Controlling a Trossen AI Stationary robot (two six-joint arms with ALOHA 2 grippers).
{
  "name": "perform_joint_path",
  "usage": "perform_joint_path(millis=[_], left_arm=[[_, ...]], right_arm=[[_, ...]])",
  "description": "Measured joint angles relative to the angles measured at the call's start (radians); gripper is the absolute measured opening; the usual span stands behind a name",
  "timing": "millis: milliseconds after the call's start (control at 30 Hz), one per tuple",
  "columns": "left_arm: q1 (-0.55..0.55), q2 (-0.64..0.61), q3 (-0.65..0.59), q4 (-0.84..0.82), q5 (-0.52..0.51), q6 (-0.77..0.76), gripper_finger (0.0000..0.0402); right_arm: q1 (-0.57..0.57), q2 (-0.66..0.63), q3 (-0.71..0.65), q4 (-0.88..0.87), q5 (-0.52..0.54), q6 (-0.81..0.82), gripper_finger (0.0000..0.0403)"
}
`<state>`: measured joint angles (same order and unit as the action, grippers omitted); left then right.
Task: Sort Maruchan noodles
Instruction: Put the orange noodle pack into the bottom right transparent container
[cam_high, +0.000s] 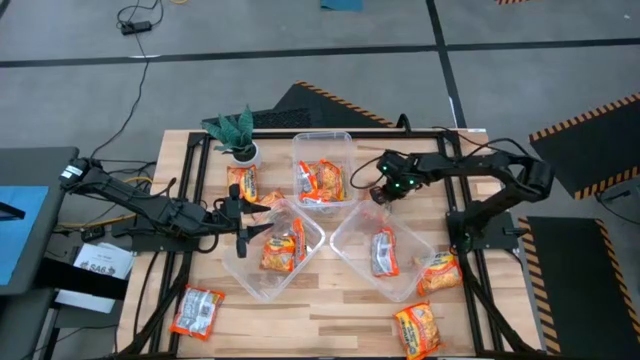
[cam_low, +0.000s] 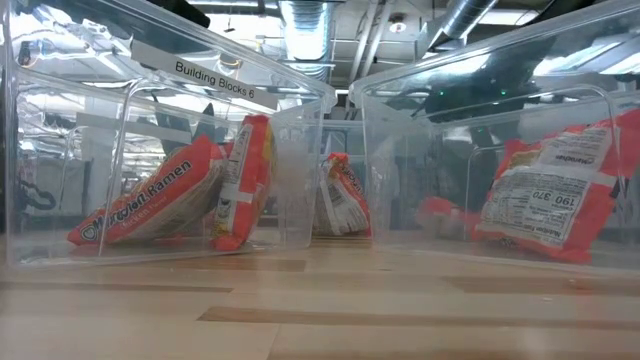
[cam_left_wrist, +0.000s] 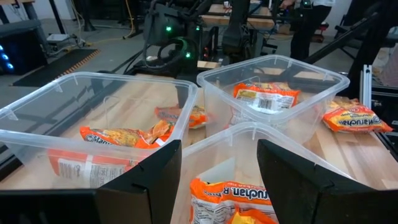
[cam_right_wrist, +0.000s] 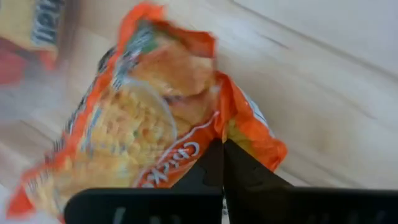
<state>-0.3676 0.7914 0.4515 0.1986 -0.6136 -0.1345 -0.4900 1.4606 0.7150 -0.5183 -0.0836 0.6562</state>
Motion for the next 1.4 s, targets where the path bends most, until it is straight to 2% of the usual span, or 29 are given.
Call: perform_joint_path(millis=[133, 600, 900, 1133, 1400], left_arm=[[0.0, 0.0, 0.0, 0.0, 0.0, 0.009, 0.0199], [0.0, 0.0, 0.0, 0.001, -0.004, 0.01, 0.0199], [0.0, 0.0, 0.0, 0.001, -0.017, 0.01, 0.0199], [0.0, 0.0, 0.0, 0.001, -0.03, 0.011, 0.0199], [0.0, 0.0, 0.0, 0.001, -0.03, 0.011, 0.0199]], right_arm=[[-0.002, -0.069, -0.004, -0.013, 0.026, -0.012, 0.0007], [0.056, -0.48, -0.002, -0.055, 0.143, 0.014, 0.0006], [0.151, -0.635, 0.027, 0.072, 0.166, 0.01, 0.0006], [0.313, -0.657, 0.146, 0.129, 0.199, -0.058, 0.0005], [0.624, -0.595, 0.197, 0.16, 0.214, -0.09, 0.0007]])
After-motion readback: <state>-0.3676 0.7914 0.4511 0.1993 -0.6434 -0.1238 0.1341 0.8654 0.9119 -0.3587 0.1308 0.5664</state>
